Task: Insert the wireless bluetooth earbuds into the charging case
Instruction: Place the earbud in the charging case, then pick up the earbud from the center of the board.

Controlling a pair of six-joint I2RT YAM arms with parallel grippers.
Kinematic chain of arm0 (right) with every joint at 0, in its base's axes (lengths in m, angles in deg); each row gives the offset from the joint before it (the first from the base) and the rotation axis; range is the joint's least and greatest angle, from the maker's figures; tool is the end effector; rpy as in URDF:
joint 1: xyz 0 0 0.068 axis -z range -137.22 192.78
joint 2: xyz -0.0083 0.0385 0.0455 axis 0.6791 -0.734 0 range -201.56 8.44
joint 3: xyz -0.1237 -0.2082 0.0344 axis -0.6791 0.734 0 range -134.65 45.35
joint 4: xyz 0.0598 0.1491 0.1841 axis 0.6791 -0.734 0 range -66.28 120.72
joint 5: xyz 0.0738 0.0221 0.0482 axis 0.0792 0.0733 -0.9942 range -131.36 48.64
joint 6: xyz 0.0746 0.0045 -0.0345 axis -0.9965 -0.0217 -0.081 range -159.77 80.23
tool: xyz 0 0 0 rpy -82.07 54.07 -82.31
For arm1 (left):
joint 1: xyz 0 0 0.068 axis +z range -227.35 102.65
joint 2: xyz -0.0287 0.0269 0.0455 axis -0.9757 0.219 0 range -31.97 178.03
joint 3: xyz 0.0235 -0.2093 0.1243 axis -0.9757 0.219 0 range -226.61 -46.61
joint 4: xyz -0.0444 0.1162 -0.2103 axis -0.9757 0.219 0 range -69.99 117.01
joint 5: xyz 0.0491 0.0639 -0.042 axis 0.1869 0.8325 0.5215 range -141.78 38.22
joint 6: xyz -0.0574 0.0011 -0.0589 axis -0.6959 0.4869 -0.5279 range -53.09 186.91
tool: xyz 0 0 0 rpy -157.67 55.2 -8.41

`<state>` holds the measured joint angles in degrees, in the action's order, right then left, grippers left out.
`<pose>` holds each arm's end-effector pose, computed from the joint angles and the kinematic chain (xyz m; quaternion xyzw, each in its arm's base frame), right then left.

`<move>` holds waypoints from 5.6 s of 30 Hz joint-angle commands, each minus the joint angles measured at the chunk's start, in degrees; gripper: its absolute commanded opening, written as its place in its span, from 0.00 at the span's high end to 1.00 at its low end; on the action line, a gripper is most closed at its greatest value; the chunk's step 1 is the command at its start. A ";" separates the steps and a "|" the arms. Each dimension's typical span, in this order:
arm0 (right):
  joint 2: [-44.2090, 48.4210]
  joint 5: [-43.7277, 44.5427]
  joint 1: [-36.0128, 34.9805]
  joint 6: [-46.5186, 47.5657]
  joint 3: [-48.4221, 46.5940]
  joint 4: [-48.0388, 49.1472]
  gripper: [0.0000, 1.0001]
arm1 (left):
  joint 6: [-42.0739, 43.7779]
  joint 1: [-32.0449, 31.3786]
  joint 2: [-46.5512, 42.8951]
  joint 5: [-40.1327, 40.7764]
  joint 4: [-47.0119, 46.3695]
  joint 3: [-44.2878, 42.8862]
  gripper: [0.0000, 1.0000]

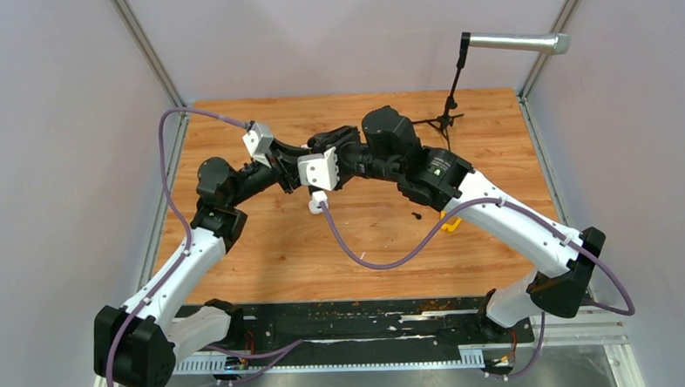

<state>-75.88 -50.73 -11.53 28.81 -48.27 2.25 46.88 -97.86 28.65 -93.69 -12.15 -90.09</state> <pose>0.1932 0.2889 0.3954 -0.7361 0.3467 -0.0057 0.5814 0.2287 -0.1366 0.3415 0.2862 0.5672 -0.4609 0.6197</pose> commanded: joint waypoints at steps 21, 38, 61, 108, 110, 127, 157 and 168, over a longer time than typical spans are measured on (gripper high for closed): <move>7.35 -3.79 15.58 -28.34 -6.26 -16.56 0.54 | 2.70 0.21 -0.40 -0.06 -1.03 -1.68 1.00; 1.41 -3.93 37.25 -49.39 22.54 -25.64 0.59 | 3.48 0.47 0.42 -1.07 1.92 -4.25 1.00; -21.54 -5.26 37.34 -64.11 19.01 -21.69 0.69 | 4.32 1.51 -0.16 -1.09 4.22 -5.29 1.00; -20.80 2.50 40.74 -50.47 19.22 -18.82 1.00 | 3.37 1.62 -0.42 -0.89 2.72 -3.98 1.00; -21.40 1.64 40.74 -49.11 19.31 -19.20 0.99 | 3.46 1.62 -0.64 -0.90 3.02 -3.98 1.00; -24.63 -8.65 38.75 -52.25 16.88 -20.67 0.97 | 3.60 1.82 -1.02 -0.48 3.51 -3.28 1.00; -27.35 -6.31 36.81 -50.71 7.90 -22.31 0.67 | 3.51 2.45 -0.26 0.11 3.60 -2.92 1.00; -27.50 -1.86 36.73 -51.12 10.49 -21.90 0.66 | 3.26 2.63 -0.20 0.32 3.04 -2.75 1.00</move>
<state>-102.98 -54.90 24.95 -21.33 -38.16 -19.80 50.11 -95.57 29.11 -93.67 -6.84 -93.04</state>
